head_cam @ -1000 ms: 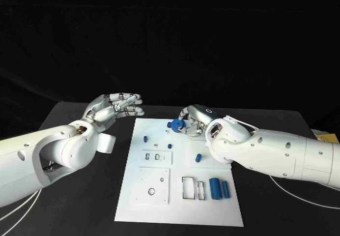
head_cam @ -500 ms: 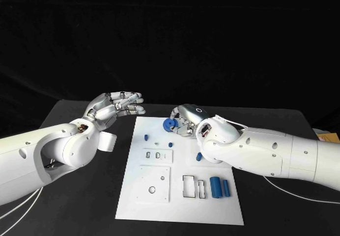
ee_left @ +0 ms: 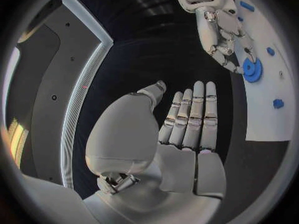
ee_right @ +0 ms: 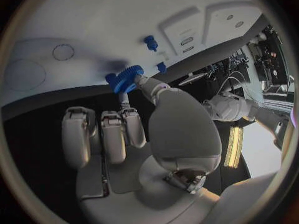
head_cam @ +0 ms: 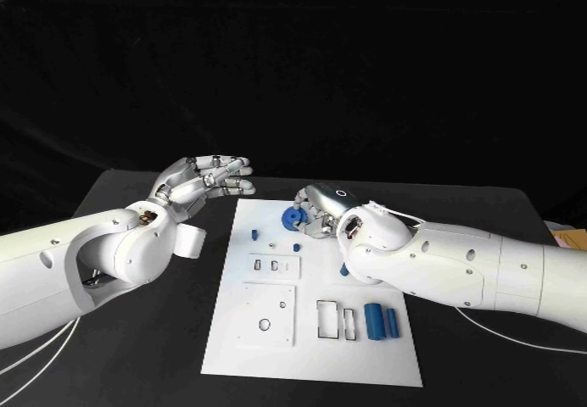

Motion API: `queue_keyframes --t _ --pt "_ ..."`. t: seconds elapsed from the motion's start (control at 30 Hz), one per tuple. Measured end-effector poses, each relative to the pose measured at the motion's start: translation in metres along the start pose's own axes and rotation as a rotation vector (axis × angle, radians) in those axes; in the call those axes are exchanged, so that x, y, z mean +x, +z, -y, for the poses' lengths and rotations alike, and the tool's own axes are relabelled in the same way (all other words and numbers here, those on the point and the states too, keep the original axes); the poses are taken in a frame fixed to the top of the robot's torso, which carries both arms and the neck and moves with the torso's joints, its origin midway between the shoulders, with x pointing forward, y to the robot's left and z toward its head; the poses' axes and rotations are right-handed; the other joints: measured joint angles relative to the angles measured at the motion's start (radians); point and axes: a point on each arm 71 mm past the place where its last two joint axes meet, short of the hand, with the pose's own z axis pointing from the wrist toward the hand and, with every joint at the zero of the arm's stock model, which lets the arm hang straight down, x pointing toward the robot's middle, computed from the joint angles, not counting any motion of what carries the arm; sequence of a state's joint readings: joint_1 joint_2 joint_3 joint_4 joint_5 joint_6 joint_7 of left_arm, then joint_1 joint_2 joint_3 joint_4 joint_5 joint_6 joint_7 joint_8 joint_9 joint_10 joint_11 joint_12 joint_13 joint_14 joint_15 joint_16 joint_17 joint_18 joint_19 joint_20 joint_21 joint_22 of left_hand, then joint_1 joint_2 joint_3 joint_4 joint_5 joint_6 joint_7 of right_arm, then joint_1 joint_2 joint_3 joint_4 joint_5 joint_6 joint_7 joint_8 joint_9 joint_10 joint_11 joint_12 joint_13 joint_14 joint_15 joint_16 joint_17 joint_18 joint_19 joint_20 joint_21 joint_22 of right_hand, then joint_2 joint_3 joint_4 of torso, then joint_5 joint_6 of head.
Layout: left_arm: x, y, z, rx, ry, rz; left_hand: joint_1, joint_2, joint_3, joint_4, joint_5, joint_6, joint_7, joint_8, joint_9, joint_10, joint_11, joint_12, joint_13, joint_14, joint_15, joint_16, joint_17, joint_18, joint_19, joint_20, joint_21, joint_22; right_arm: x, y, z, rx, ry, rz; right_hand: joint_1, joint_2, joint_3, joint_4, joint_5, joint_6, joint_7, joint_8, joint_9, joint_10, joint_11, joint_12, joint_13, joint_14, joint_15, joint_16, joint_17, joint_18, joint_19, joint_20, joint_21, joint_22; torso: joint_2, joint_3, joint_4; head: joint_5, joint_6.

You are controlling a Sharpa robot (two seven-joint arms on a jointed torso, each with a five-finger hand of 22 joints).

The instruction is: Assemble the parts on the task board

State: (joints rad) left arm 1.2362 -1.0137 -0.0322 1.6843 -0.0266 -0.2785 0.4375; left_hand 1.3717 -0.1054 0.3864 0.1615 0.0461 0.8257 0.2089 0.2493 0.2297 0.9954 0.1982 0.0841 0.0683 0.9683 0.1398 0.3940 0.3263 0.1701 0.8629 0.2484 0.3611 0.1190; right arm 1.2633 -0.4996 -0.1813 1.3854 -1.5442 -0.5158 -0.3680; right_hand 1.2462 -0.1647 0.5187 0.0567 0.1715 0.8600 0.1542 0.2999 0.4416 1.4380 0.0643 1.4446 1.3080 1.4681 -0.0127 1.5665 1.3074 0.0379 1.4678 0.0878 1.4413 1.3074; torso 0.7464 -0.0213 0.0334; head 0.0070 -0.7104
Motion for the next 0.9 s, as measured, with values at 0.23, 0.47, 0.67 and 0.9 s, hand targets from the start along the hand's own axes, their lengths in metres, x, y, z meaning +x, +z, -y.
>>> queue_keyframes --t 0.23,0.47,0.67,0.9 --pt "0.002 0.002 -0.001 0.000 -0.002 -0.005 0.004 0.004 0.000 0.000 0.000 0.000 0.000 0.000 0.000 0.000 0.000 0.000 0.000 0.000 0.000 0.000 0.002 0.000 0.000 0.000 0.000 -0.001 0.004 0.000 -0.003 -0.004 -0.002 -0.014 0.000 0.000 0.000 0.000 0.000 -0.002 0.002 -0.001 -0.001 0.002 0.002 0.000 0.000 0.000 0.000 0.000 0.000 0.000 0.000 0.000 0.000 0.000 0.000 -0.0005 -0.0010 0.002 -0.004" --pt "0.004 0.003 -0.001 0.000 -0.003 -0.008 0.004 0.004 0.000 0.000 0.000 0.000 0.000 0.000 0.000 0.000 0.000 0.000 0.000 0.000 0.000 0.000 0.002 0.000 0.000 0.000 0.000 -0.001 0.008 0.000 -0.004 -0.006 -0.002 -0.023 0.000 0.000 0.000 0.000 0.000 -0.005 0.003 -0.001 -0.001 0.004 0.004 0.000 0.000 0.000 0.000 0.000 0.000 0.000 0.000 0.000 0.000 0.001 0.000 -0.0004 -0.0012 0.003 -0.006" --pt "0.004 0.003 -0.001 0.000 -0.003 -0.008 0.004 0.004 0.000 0.000 0.000 0.000 0.000 0.000 0.000 0.000 0.000 0.000 0.000 0.000 0.000 0.000 0.002 0.000 0.000 0.000 0.000 -0.001 0.008 0.002 -0.003 -0.001 -0.005 -0.020 0.000 0.000 -0.001 0.004 0.000 -0.014 0.007 -0.009 -0.005 0.004 0.004 0.000 0.000 0.000 0.000 0.000 0.000 0.000 0.000 0.000 0.000 0.001 0.000 -0.0003 -0.0005 0.003 -0.007" --pt "0.004 0.003 -0.001 -0.001 -0.003 -0.008 0.004 0.004 0.000 0.000 0.000 0.000 0.000 0.000 0.000 0.000 0.000 0.000 0.000 0.000 0.000 0.000 0.002 0.000 0.000 0.000 0.000 -0.001 0.011 0.003 -0.001 0.009 -0.010 -0.027 -0.003 -0.003 0.002 0.007 0.000 -0.028 0.013 -0.024 -0.005 0.000 0.007 0.000 0.000 -0.002 0.002 0.000 0.000 0.000 0.000 0.000 0.000 0.001 0.000 0.0001 -0.0006 0.004 -0.010"
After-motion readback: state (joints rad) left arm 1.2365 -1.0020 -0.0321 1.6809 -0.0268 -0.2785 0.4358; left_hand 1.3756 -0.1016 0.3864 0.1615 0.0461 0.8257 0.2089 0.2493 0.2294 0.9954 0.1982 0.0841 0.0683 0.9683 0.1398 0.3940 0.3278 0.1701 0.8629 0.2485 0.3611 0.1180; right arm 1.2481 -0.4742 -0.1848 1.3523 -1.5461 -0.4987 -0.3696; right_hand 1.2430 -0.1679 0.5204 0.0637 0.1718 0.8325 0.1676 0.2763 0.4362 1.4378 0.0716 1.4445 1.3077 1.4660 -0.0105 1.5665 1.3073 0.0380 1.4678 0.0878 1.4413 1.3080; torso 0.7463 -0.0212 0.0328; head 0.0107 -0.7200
